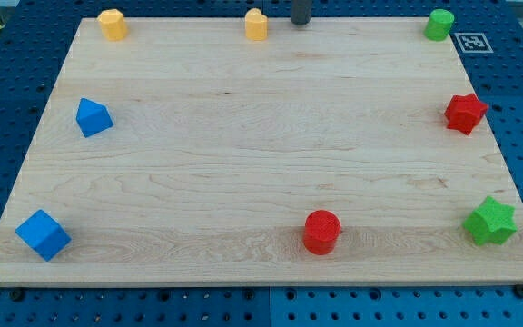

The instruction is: Move the yellow heart diagonally top right to the blue triangle

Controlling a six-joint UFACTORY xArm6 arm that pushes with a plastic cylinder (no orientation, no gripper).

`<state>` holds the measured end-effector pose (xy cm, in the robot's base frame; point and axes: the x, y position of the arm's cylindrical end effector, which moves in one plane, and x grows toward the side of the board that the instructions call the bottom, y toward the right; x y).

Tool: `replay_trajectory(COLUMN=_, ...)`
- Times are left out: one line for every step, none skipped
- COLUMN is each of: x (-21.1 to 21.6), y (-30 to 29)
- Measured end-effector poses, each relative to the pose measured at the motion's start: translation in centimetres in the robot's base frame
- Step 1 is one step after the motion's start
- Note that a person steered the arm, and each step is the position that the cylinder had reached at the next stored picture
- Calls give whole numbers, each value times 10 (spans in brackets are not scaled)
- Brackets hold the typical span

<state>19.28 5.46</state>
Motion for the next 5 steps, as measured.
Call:
replay_trajectory(x=0, y=0)
replay_trajectory(x=0, y=-1)
replay_trajectory(x=0, y=-12)
replay_trajectory(x=-1, y=-26)
replay_trajectory(x=0, y=-42)
